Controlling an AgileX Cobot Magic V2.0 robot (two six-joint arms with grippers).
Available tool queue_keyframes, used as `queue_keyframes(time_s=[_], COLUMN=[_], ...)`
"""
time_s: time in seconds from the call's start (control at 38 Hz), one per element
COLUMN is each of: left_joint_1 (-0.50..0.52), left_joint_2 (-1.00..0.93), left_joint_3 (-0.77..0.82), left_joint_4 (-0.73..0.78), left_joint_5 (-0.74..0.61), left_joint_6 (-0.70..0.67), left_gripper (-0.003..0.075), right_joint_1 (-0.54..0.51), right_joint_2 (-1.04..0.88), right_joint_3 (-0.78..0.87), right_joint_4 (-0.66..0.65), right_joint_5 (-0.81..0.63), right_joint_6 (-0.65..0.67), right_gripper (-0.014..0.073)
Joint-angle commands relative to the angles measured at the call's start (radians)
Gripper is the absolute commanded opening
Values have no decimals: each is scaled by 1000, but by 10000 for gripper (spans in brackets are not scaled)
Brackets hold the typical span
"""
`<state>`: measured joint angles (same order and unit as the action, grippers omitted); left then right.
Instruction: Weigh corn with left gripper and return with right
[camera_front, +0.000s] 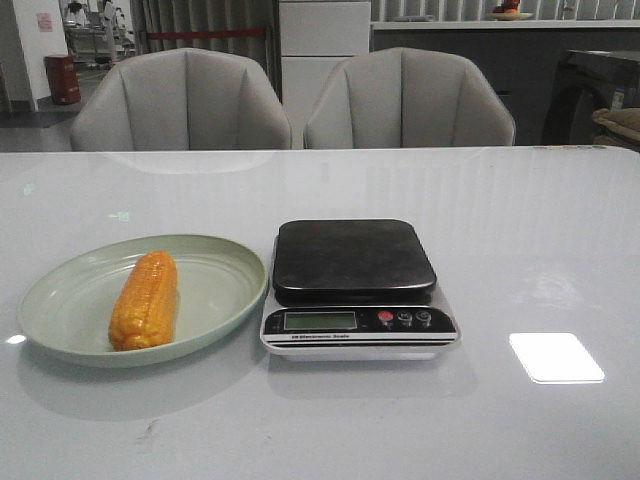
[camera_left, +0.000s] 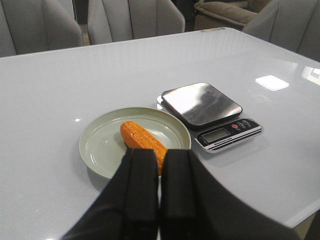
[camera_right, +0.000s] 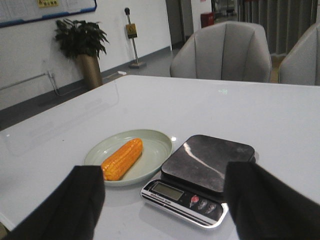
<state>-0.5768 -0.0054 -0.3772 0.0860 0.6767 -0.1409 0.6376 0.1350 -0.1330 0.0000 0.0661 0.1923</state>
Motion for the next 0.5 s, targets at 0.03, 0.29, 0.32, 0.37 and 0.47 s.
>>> queue_keyframes(time_s=[0.03,0.29,0.32,0.37,0.47], left_joint_1=[0,0,0,0,0], left_joint_2=[12,12,12,12,12], left_joint_3=[-23,-23,-23,-23,-23], left_joint_4=[3,3,3,3,1], left_joint_5=[-84,-84,-84,-84,-84], left_joint_6=[-2,-2,-2,-2,-2], left_gripper=[113,113,113,113,113], right_joint_1=[-2,-2,-2,-2,-2], right_joint_2=[7,7,7,7,7], right_joint_3=[20,21,21,21,21], right_joint_4=[-12,-12,-12,-12,-12], right_joint_5=[-219,-137,-129,-123,-123], right_joint_6=[-14,-13,-13,-13,-13], right_gripper=[594,158,185,192,190])
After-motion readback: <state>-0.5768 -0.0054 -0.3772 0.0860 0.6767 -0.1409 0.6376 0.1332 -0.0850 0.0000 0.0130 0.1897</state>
